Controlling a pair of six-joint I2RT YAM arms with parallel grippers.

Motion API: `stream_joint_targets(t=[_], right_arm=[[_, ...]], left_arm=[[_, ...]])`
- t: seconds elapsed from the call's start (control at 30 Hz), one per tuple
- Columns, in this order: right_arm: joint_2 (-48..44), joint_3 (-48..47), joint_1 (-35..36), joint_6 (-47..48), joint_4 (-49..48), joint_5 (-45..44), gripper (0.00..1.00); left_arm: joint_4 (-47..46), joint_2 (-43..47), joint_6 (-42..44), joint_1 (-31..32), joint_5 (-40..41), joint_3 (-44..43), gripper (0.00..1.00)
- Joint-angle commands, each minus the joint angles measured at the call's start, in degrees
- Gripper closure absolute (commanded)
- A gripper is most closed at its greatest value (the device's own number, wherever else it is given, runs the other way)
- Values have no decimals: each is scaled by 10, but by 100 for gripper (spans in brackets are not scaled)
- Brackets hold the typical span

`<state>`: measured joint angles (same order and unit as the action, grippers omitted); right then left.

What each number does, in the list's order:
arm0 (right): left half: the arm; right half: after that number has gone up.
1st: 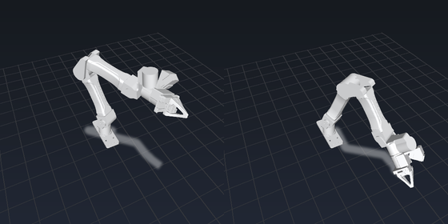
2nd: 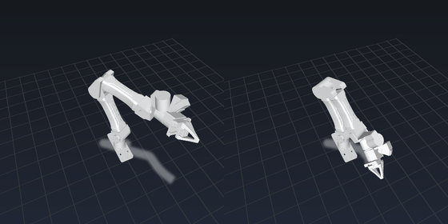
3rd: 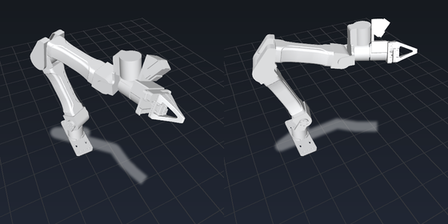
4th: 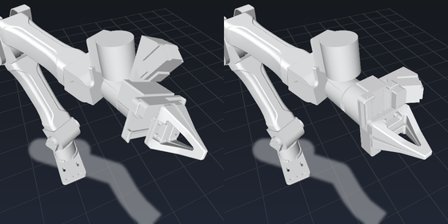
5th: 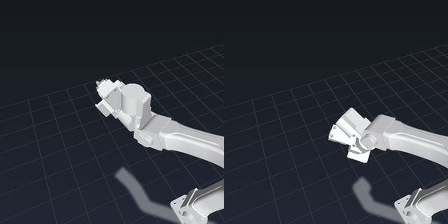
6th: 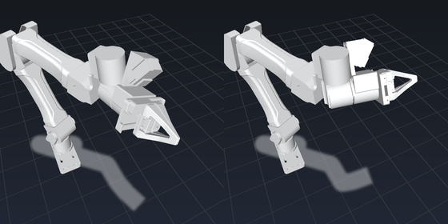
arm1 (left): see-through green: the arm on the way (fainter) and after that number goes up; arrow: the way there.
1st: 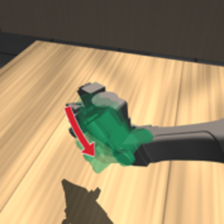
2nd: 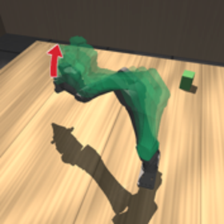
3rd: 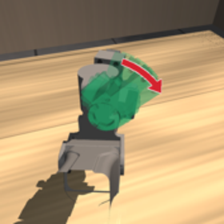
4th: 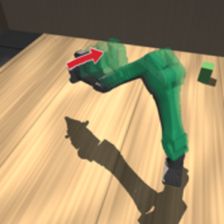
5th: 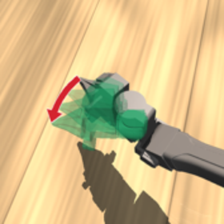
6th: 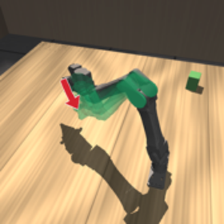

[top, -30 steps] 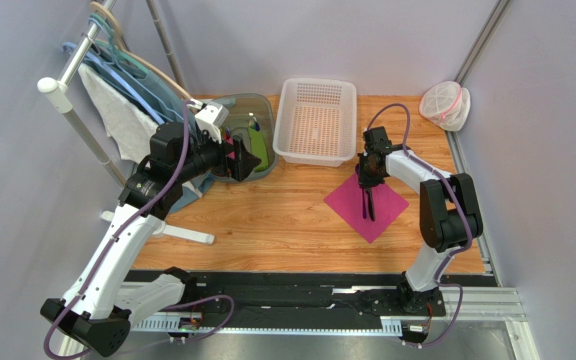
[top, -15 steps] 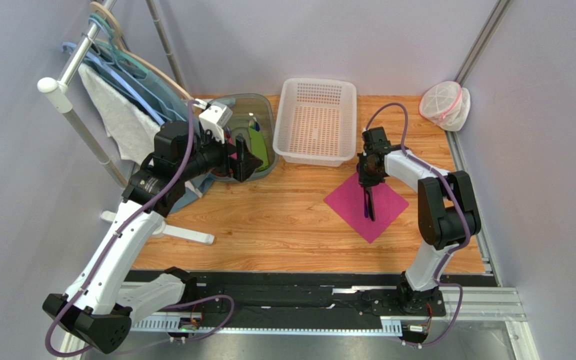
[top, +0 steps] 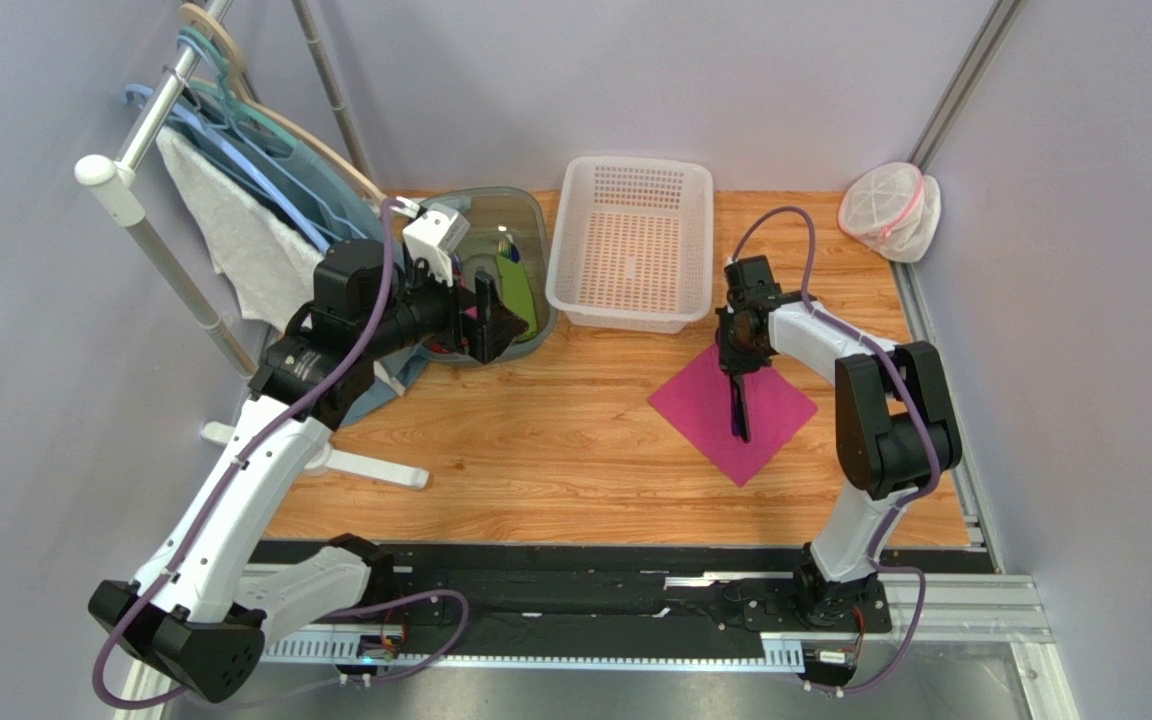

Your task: Place the utensils on the paper napkin and roll it up

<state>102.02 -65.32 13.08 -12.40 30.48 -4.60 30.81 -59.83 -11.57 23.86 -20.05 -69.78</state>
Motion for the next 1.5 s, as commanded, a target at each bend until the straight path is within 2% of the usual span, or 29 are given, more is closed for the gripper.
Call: stream_joint_targets(t=[0.0,0.17,0.2,0.33,0.5,0.53,0.57,0.63,0.67,0.73,0.8,0.83,0.9,0.97,1.03,1.1,1.13,1.23,1.33,1.47], right_arm=[[3,2,0,5,-24,-18,87],[5,-2,-3,4,-17,-15,80],[3,-2,-3,1,-16,-13,74],[-15,-9,-2,-3,4,-6,74],[-86,-30,-5,3,43,37,72],[-101,-32,-11,5,58,69,71],[-133,-34,-16,15,64,82,67],[-161,-33,-33,26,82,102,59],[-175,-31,-41,36,88,134,57],[-198,-23,-72,66,106,189,53],[-198,-18,-109,96,122,229,50],[-192,-18,-125,106,143,289,49],[-175,-16,-178,122,157,343,47],[-130,-30,-204,143,181,391,49],[-70,-50,-236,154,215,416,56],[-38,-83,-267,167,239,425,65],[-12,-91,-278,182,251,433,67],[13,-124,-309,213,280,450,69],[30,-133,-315,259,311,461,72],[26,-99,-314,272,296,451,73]], left_arm=[[-17,-3,10,-2,-10,0,1],[-15,-7,13,-2,-11,-4,1],[-15,-7,15,-2,-12,-4,1],[-10,-8,21,-2,-16,-6,1],[-7,-8,87,-2,-60,-9,1],[-7,-7,115,-2,-76,-5,1],[-7,-7,138,-2,-115,-2,1],[-8,-5,182,25,-140,16,1],[-11,-2,236,44,-122,25,1],[-22,3,314,114,-103,59,1],[-55,-5,352,150,-107,79,1],[-67,-15,369,177,-109,88,2],[-116,-69,371,199,-118,88,4],[-158,-145,388,242,-121,72,11],[-201,-213,390,274,-110,58,19],[-260,-257,401,306,-134,47,28],[-279,-303,410,316,-139,33,35],[-325,-401,419,345,-133,-23,43],[-312,-469,436,357,-135,-74,44],[-326,-506,465,358,-95,-83,44]])
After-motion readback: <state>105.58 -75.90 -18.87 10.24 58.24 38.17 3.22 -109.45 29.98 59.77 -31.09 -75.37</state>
